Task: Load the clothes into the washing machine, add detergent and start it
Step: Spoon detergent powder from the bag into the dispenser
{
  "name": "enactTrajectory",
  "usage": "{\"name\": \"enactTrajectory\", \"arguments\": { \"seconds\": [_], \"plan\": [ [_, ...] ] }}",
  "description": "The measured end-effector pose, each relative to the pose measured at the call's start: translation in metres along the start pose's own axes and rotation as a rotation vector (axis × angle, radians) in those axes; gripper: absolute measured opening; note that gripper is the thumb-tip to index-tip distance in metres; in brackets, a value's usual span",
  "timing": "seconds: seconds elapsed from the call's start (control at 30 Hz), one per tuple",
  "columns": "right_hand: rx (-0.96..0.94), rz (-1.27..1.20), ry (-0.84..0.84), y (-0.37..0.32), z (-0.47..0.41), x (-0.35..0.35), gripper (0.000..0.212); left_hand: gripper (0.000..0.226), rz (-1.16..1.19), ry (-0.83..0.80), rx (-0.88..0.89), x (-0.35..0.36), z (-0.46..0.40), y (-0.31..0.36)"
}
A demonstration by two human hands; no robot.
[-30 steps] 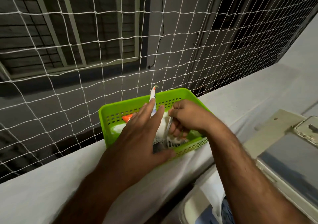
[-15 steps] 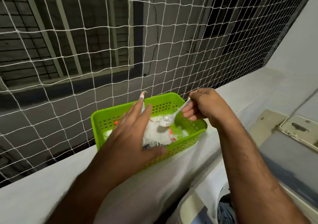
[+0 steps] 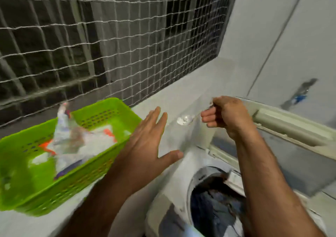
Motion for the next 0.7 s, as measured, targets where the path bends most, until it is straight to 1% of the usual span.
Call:
{"name": "enactTrajectory", "arguments": {
  "seconds": [0.13, 0.2, 0.3, 0.4, 0.47, 0.5, 0.57, 0.63, 0.7],
  "plan": [
    [0.061, -0.018, 0.165, 0.035, -0.021, -0.078, 0.025, 0.096, 0.104, -0.122, 0.045, 0.066, -0.009, 0.033],
    [0.088, -0.017, 0.247, 0.058, -0.030, -0.117, 0.026, 0.090, 0.132, -0.220, 0.026, 0.103, -0.009, 0.046],
    [0.117, -0.008, 0.393, 0.095, -0.037, -0.169, 0.031, 0.088, 0.154, -0.364, 0.018, 0.160, -0.005, 0.061],
    [0.166, -0.001, 0.504, 0.142, -0.045, -0.213, 0.025, 0.088, 0.143, -0.549, -0.028, 0.227, 0.009, 0.069],
    [0.190, 0.004, 0.564, 0.174, -0.052, -0.233, 0.019, 0.090, 0.114, -0.630, -0.044, 0.270, 0.020, 0.070],
    [0.208, 0.006, 0.587, 0.190, -0.055, -0.241, 0.018, 0.089, 0.089, -0.641, -0.026, 0.288, 0.025, 0.072],
    [0.257, 0.020, 0.616, 0.221, -0.059, -0.252, 0.020, 0.086, 0.031, -0.668, 0.001, 0.319, 0.034, 0.076],
    [0.290, 0.036, 0.629, 0.247, -0.059, -0.257, 0.021, 0.088, 0.014, -0.755, -0.030, 0.343, 0.045, 0.081],
    [0.274, 0.125, 0.636, 0.268, -0.061, -0.259, 0.022, 0.090, -0.009, -0.817, -0.035, 0.362, 0.053, 0.085]
  ]
}}
Point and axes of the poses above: each hand's wrist, its own z-axis away from the middle knuckle, its own x-axis out of the palm, y = z × x, the point moved 3 cm from there along -z, towards the middle knuckle, and after that the axes turned 14 degrees about y, right-handed, at the moved point
